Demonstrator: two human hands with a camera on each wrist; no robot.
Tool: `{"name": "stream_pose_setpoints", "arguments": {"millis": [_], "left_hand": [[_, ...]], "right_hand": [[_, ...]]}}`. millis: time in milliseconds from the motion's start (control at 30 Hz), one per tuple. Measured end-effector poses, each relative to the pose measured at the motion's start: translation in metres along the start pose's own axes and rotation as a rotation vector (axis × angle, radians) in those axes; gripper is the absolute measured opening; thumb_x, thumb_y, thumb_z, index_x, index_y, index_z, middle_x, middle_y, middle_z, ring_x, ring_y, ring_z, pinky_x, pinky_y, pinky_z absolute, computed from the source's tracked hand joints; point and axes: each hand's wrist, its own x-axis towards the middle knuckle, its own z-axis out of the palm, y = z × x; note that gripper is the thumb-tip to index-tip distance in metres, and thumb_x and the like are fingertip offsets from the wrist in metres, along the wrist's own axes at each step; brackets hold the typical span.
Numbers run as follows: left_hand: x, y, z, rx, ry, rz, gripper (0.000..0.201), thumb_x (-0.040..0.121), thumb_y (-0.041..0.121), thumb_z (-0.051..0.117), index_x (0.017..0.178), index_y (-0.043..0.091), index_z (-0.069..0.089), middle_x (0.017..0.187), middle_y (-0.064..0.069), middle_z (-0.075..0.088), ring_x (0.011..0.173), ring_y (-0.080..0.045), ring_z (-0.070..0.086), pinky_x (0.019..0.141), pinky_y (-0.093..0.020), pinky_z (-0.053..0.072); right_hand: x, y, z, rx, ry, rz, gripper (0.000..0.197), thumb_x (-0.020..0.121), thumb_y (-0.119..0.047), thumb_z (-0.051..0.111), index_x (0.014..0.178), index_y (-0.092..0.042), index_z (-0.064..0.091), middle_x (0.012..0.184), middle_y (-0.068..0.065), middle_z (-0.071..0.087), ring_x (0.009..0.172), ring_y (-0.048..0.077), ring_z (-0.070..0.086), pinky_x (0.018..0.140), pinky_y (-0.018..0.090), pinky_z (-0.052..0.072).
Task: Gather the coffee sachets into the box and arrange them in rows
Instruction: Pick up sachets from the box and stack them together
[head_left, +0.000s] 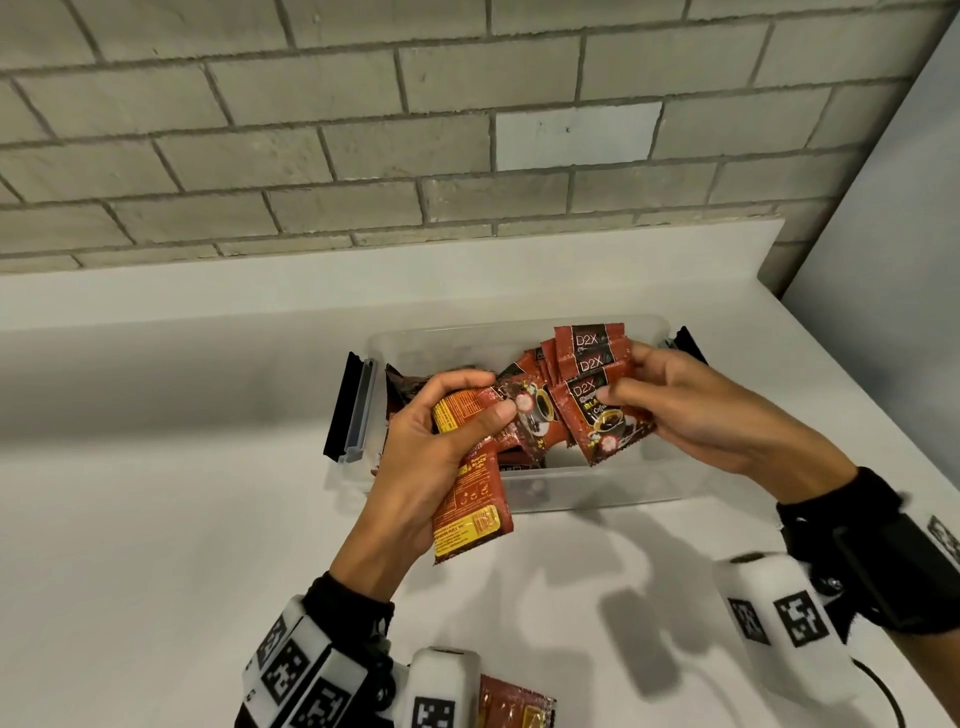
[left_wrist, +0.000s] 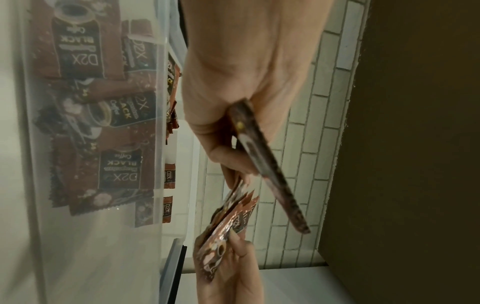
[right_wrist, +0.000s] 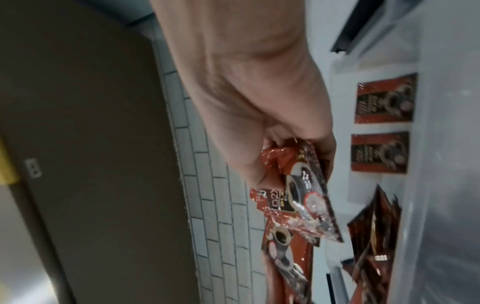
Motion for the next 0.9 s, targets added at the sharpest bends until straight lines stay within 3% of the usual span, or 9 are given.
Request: {"name": "stream_pose_setpoints", "arguments": {"millis": [133,233,333,433,500,567,667,833,900], "left_hand": [[0.002,0.003,-0.005,0.027,-0.055,-0.038,0.033,0.064,0.016,0.076,0.095,0.024,0.07,0.089,-0.002,0.073,0.064,-0.016,0.068,0.048,-0.022,0.051],[0.003,0.003,-0.003,0.101,-0.093,-0.052,0.036,0.059,0.022,0.079,0.094,0.027,0.071,0.088,-0.003,0.072,0.066,-0.017,0.067,0.053,-0.024,0.053],[0.003,0.001,0.0,0.125,-0.111,-0.055,0.036,0.056,0.023,0.082,0.09,0.029,0.07,0.096,-0.011,0.072,0.074,-0.024,0.066,0.062,-0.03,0.056],[0.003,0.001,0.001,0.122,-0.084,-0.024,0.034,0.062,0.01,0.082,0.088,0.027,0.068,0.089,-0.009,0.071,0.063,-0.018,0.065,0.05,-0.024,0.053],[0.002,0.0,0.003,0.095,-0.051,0.011,0.035,0.065,0.004,0.08,0.088,0.027,0.066,0.087,-0.005,0.071,0.062,-0.019,0.065,0.048,-0.024,0.052],[0.003,0.0,0.004,0.059,-0.008,0.044,0.035,0.066,0.002,0.079,0.085,0.028,0.065,0.085,-0.003,0.072,0.066,-0.021,0.065,0.05,-0.026,0.053],[0.004,-0.001,0.006,0.034,0.009,0.07,0.035,0.066,0.002,0.079,0.082,0.029,0.064,0.084,-0.002,0.071,0.065,-0.019,0.065,0.051,-0.027,0.053],[0.003,-0.003,0.011,0.087,-0.074,0.044,0.037,0.059,0.01,0.082,0.087,0.027,0.065,0.094,-0.009,0.072,0.076,-0.029,0.068,0.063,-0.038,0.057],[0.004,-0.002,0.009,0.124,-0.14,0.057,0.04,0.06,0.009,0.081,0.092,0.027,0.065,0.088,-0.005,0.071,0.069,-0.021,0.067,0.06,-0.034,0.057]], "right_hand": [[-0.003,-0.015,-0.012,-0.285,-0.113,-0.12,0.038,0.092,0.001,0.052,0.121,-0.024,0.054,0.112,0.0,0.068,0.101,0.007,0.065,0.082,0.02,0.053],[-0.003,-0.027,-0.011,-0.404,-0.237,-0.185,0.041,0.093,-0.003,0.054,0.129,-0.021,0.048,0.115,0.003,0.065,0.108,0.015,0.063,0.089,0.027,0.052],[0.0,-0.031,-0.008,-0.479,-0.266,-0.222,0.041,0.092,-0.003,0.055,0.129,-0.019,0.048,0.114,0.002,0.065,0.108,0.016,0.062,0.09,0.03,0.053],[0.004,-0.024,-0.008,-0.376,-0.187,-0.2,0.035,0.092,-0.001,0.054,0.123,-0.018,0.052,0.112,0.005,0.067,0.107,0.018,0.063,0.09,0.032,0.053],[0.007,-0.017,-0.009,-0.155,-0.068,-0.122,0.03,0.092,0.001,0.052,0.115,-0.017,0.058,0.108,0.003,0.07,0.104,0.017,0.064,0.09,0.029,0.053],[0.008,-0.011,-0.009,0.104,0.004,0.01,0.027,0.091,0.002,0.051,0.113,-0.009,0.061,0.113,0.011,0.069,0.104,0.021,0.065,0.091,0.03,0.053],[0.001,-0.004,-0.004,0.31,-0.004,0.127,0.027,0.088,0.002,0.051,0.115,0.002,0.059,0.112,0.016,0.068,0.091,0.017,0.067,0.077,0.025,0.058],[-0.007,-0.001,0.007,0.277,-0.047,0.101,0.026,0.089,0.0,0.05,0.113,-0.004,0.06,0.106,0.011,0.07,0.088,0.015,0.067,0.074,0.024,0.057],[-0.009,-0.004,0.007,0.21,-0.06,0.077,0.027,0.092,0.0,0.047,0.114,-0.008,0.06,0.107,0.01,0.07,0.09,0.015,0.066,0.073,0.022,0.056]]}}
